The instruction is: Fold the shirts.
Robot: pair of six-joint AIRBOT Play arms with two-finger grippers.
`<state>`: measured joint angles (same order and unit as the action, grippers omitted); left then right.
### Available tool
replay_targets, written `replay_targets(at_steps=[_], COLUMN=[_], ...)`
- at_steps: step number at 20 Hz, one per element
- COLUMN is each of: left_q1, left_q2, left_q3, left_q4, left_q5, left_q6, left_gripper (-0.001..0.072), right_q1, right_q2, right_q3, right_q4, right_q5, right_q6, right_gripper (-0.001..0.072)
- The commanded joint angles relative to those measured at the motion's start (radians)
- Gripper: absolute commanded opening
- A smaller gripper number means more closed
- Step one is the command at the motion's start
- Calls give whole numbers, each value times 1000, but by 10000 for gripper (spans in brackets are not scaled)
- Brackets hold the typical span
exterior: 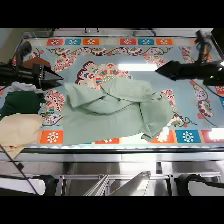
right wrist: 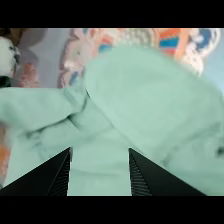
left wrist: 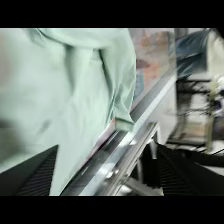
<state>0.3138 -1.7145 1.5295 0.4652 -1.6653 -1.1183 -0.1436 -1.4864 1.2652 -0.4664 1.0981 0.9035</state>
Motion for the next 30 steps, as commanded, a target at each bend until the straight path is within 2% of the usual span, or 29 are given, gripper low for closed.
replay_targets(at_steps=[1,3,5,8,11,13,17,18,23,24,25,29,30], left_q1=[69,79,77,73,93,115,181,200,232,225,210,116,86], left_q2=[-190,-161,-76,80,202,260,336,352,404,397,379,257,226], left_q3=[91,43,-87,-341,-540,-629,-755,-787,-935,-957,-969,-966,-951], left_q4=[-62,2,127,301,408,407,406,406,407,405,405,408,404], left_q5=[-90,-116,-100,-39,87,126,140,141,237,270,289,330,335], left_q6=[-74,-75,-50,-49,-54,-63,-80,-81,-93,-93,-97,-113,-114], left_gripper=[675,672,625,626,626,626,626,626,626,626,627,625,594], right_q1=[-51,-127,-205,-328,-393,-388,-332,-310,-210,-203,-203,-204,-204], right_q2=[-78,-42,-19,-16,-39,-80,-192,-213,-251,-251,-249,-245,-245], right_q3=[-6,-13,-47,-111,-197,-229,-231,-231,-229,-228,-228,-227,-227], right_q4=[-29,-178,-360,-493,-495,-498,-352,-319,-278,-250,-223,-174,-175], right_q5=[47,116,153,168,156,156,155,155,117,119,121,148,162], right_q6=[-17,37,106,137,114,108,45,34,31,10,-2,-23,-23], right_gripper=[406,406,406,405,405,405,401,363,359,139,22,22,22])
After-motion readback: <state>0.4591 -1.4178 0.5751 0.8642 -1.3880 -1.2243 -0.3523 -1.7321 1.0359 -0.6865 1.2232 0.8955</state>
